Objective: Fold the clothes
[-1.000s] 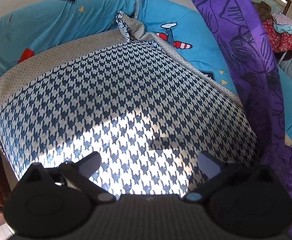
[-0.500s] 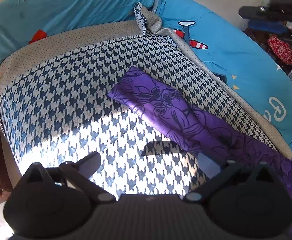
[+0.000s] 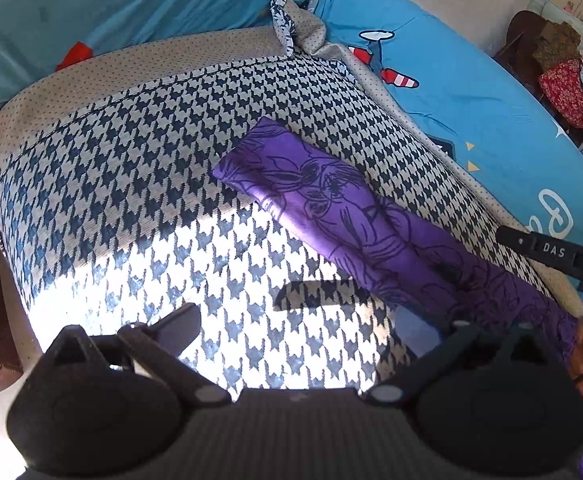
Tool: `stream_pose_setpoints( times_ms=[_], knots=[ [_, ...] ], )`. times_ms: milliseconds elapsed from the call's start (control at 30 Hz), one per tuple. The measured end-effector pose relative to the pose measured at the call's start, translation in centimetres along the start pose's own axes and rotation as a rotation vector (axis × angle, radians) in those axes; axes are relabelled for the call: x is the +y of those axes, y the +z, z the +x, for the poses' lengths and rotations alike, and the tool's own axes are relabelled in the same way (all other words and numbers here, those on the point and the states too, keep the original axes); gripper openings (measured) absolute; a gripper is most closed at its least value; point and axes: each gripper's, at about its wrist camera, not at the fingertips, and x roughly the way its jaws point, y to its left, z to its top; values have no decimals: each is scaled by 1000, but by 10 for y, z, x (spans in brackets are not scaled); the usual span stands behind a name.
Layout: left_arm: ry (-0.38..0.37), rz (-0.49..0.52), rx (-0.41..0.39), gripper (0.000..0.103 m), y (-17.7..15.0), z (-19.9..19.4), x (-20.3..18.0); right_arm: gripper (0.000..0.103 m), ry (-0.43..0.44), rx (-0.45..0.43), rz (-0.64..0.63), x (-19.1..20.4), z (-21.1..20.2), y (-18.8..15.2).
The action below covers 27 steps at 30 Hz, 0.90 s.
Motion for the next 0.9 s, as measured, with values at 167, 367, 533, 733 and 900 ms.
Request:
stream_pose_setpoints(
  times_ms=[167,367,533,733,900],
  knots=[
    [-9,9,9,103,-3,2,-4,32,-67,36,3,-22,13,-17],
    [-29,16,23,103,-6,5,-11,45,-78,45,-21,-31,26,-28],
    [-36,16,32,103,-7,6,-12,57,-52,78,-67,-27,42,-34],
    [-43,20,37,103,-9,6,-16,48,-62,43,-118,-22,46,-41],
    [-47,26,47,103,-11,9,-21,8,-71,24,-135,-18,46,-41]
  ],
)
